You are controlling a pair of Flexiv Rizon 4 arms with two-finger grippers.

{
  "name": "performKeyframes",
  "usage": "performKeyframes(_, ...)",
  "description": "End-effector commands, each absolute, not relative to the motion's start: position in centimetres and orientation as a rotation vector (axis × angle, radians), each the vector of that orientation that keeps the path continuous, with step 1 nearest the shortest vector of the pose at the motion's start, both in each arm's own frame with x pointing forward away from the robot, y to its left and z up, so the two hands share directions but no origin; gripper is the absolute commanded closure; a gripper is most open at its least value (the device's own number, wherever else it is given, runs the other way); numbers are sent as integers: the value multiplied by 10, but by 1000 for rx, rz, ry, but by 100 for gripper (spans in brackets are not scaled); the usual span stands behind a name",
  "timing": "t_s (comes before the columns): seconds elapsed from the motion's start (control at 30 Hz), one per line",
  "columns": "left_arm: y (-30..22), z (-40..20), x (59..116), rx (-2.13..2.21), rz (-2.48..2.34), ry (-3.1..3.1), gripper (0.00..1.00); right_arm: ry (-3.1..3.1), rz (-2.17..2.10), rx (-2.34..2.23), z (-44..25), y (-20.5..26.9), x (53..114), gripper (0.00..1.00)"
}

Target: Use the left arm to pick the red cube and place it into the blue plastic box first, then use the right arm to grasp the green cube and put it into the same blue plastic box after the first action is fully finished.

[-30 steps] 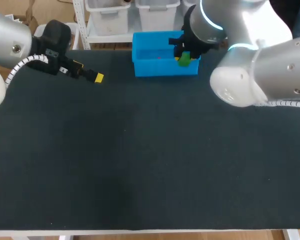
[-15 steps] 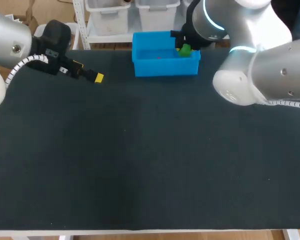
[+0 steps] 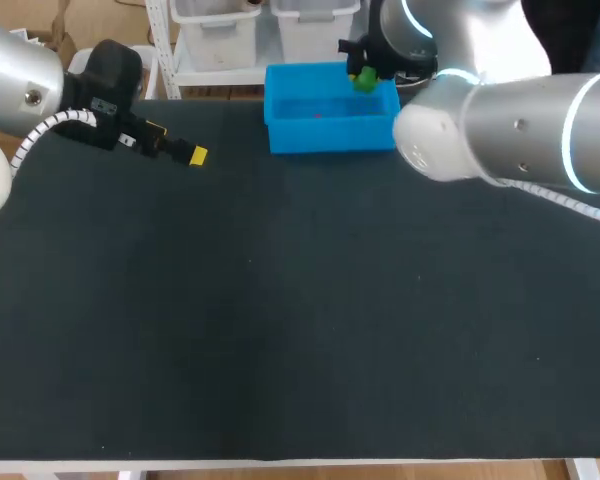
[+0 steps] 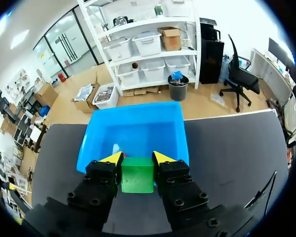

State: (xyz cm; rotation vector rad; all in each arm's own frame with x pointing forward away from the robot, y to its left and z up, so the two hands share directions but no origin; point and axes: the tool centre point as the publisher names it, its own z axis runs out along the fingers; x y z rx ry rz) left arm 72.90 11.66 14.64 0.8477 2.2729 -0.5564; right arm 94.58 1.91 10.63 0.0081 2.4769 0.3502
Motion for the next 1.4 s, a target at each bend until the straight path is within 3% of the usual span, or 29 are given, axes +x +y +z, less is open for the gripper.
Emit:
performKeyframes(0.03,119,145,729,851,-565,2264,0,2511,364,0,96,26,972,100)
performKeyframes(0.93,119,145,729,851,-565,2264,0,2613,360,2,42,29,998,100)
performKeyframes(0.97,119,145,729,851,-565,2264,0,2618,354,-1,42,28,998,73)
performKeyframes(1.0,119,145,729,851,-565,2264,0,2620,351,-3,43,28,998,53)
performKeyframes(1.03,119,145,729,851,-565,2264,0,2620,349,-7,45,28,997,0)
performKeyframes(1.4,119,145,729,851,-565,2264,0,2611,295,-45,80,26,977,0)
